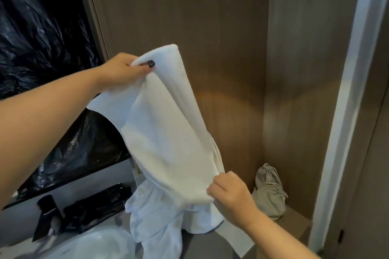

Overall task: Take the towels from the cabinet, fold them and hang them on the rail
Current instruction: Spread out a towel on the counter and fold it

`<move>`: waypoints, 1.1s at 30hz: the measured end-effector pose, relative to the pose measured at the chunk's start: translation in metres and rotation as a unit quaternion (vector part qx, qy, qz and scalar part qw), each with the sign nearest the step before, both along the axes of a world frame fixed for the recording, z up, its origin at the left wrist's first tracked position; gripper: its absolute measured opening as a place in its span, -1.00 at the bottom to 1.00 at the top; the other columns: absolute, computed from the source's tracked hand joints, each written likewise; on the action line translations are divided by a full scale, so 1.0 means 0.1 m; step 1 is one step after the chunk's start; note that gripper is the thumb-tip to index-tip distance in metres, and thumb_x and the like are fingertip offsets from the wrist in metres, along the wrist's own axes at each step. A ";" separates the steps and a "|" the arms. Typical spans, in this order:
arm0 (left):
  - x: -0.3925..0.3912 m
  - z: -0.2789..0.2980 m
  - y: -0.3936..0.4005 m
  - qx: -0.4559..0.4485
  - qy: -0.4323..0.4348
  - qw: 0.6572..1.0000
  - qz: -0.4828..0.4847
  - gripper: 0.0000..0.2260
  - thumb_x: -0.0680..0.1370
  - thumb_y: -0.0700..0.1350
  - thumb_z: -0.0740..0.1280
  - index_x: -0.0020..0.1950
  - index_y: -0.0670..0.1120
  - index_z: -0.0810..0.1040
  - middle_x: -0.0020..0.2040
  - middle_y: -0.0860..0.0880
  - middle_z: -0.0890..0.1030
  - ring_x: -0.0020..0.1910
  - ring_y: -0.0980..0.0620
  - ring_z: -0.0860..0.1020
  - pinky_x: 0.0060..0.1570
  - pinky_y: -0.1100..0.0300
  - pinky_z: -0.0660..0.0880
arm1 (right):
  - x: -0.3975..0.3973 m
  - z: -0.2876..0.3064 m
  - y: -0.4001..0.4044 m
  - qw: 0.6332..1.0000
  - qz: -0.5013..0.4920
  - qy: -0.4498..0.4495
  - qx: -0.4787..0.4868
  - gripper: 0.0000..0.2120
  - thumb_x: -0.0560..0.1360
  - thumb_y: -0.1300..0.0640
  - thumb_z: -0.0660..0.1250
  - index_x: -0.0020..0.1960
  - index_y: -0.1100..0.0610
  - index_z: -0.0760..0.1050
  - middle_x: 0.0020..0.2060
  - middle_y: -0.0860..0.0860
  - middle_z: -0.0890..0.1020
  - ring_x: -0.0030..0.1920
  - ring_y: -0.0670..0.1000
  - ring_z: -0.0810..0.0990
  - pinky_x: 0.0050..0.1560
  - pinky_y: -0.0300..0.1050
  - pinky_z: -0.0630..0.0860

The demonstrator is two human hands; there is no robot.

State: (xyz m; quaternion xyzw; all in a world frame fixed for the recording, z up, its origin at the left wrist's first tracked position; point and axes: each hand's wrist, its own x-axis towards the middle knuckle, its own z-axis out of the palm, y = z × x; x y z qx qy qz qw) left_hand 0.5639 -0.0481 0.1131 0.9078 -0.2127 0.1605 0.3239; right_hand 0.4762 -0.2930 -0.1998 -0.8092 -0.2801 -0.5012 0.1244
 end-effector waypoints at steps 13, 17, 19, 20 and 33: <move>-0.16 0.13 -0.16 0.110 -0.014 0.992 -0.058 -0.66 0.57 0.11 0.33 -0.05 -0.18 0.62 -0.33 -0.04 0.45 -0.41 0.07 0.36 -0.46 0.30 0.32 | 0.50 0.24 0.27 0.633 0.003 0.496 0.595 -0.32 0.45 -0.08 0.44 0.45 0.14 0.29 0.25 0.04 0.48 0.17 0.05 0.53 0.09 -0.08 0.51; -0.22 0.08 -0.10 0.094 0.001 0.994 -0.050 -0.69 0.56 0.10 0.34 -0.11 -0.16 0.61 -0.46 0.10 0.41 -0.50 0.14 0.32 -0.51 0.33 0.29 | 0.81 0.12 0.35 0.491 0.056 0.616 0.613 -0.09 0.20 -0.19 0.52 0.38 0.27 0.38 0.12 0.15 0.64 0.03 0.20 0.66 0.00 0.05 0.64; -0.26 0.02 0.00 0.087 0.015 0.995 -0.049 -0.69 0.56 0.10 0.35 -0.10 -0.15 0.63 -0.42 0.03 0.45 -0.45 0.08 0.36 -0.43 0.24 0.33 | 0.81 0.11 0.41 0.506 0.044 0.607 0.611 -0.30 0.29 -0.19 0.46 0.28 0.23 0.51 0.05 0.14 0.67 -0.01 0.18 0.67 0.03 0.07 0.63; -0.28 -0.02 0.06 0.084 0.019 0.995 -0.048 -0.68 0.55 0.11 0.36 -0.07 -0.17 0.64 -0.37 -0.04 0.48 -0.40 0.04 0.40 -0.37 0.19 0.35 | 0.79 0.11 0.42 0.509 0.046 0.600 0.616 -0.49 0.42 -0.13 0.40 0.20 0.22 0.56 0.00 0.15 0.69 -0.04 0.17 0.68 0.01 0.05 0.63; -0.35 -0.18 0.52 -0.001 -0.009 0.999 0.046 -0.80 0.56 0.04 0.37 -0.07 -0.09 0.65 -0.14 -0.06 0.64 -0.20 0.00 0.60 -0.18 0.13 0.53 | 0.44 -0.13 0.15 0.218 0.324 0.551 0.737 -0.70 0.62 0.09 0.23 0.25 0.20 0.58 0.18 0.21 0.63 0.20 0.26 0.60 0.29 0.20 0.46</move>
